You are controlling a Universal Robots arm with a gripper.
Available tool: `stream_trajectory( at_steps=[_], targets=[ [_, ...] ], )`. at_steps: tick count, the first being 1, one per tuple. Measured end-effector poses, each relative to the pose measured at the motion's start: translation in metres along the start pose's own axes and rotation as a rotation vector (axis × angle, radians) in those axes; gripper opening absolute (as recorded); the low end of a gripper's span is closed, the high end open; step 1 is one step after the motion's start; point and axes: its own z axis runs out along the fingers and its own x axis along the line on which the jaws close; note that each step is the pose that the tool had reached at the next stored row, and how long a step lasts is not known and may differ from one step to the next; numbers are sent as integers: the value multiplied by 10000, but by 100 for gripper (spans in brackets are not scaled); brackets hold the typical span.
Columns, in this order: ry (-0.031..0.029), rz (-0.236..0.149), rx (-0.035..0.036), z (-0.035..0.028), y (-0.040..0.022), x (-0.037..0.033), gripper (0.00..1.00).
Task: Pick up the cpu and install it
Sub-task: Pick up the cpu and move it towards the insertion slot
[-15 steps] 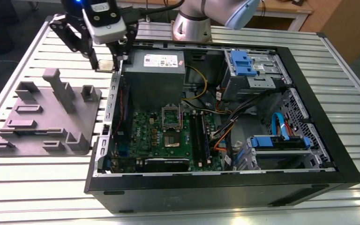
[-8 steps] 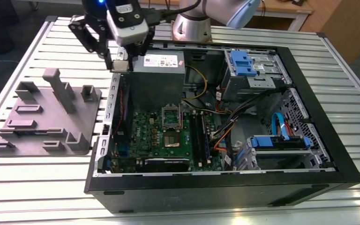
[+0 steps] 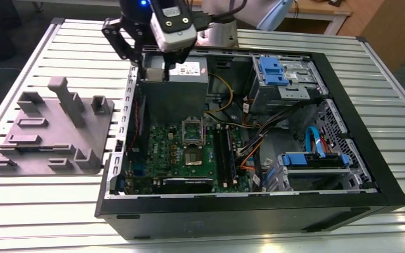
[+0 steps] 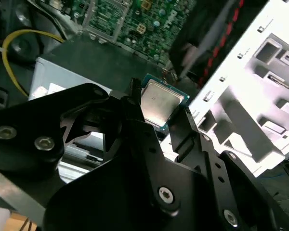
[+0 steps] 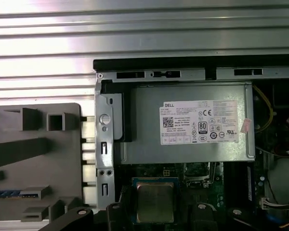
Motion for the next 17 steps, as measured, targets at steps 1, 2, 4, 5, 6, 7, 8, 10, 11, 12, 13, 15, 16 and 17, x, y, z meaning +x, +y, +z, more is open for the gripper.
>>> stream_trajectory(
  at_steps=[1, 2, 4, 5, 6, 7, 8, 10, 11, 12, 13, 15, 16, 17],
  targets=[
    [3, -2, 0, 0, 2, -40, 47],
    [7, -2, 0, -1, 3, -79, 47],
    [12, 0, -1, -1, 7, -154, 47],
    [14, -1, -1, -2, 9, -192, 47],
    [17, -1, 0, -3, 10, -233, 47],
    [22, -1, 0, -5, 18, -402, 47],
    [23, 0, 0, -5, 19, -428, 47],
    [22, 1, 0, -5, 21, -471, 47],
    [22, 0, 0, -5, 22, -491, 47],
    [23, -1, 0, -6, 23, -510, 47],
    [22, 0, 0, -5, 24, -528, 47],
    [22, -1, 0, -5, 25, -559, 47],
    [22, 0, 0, -5, 26, -575, 47],
    [22, 1, 0, -6, 27, -592, 47]
  ],
)
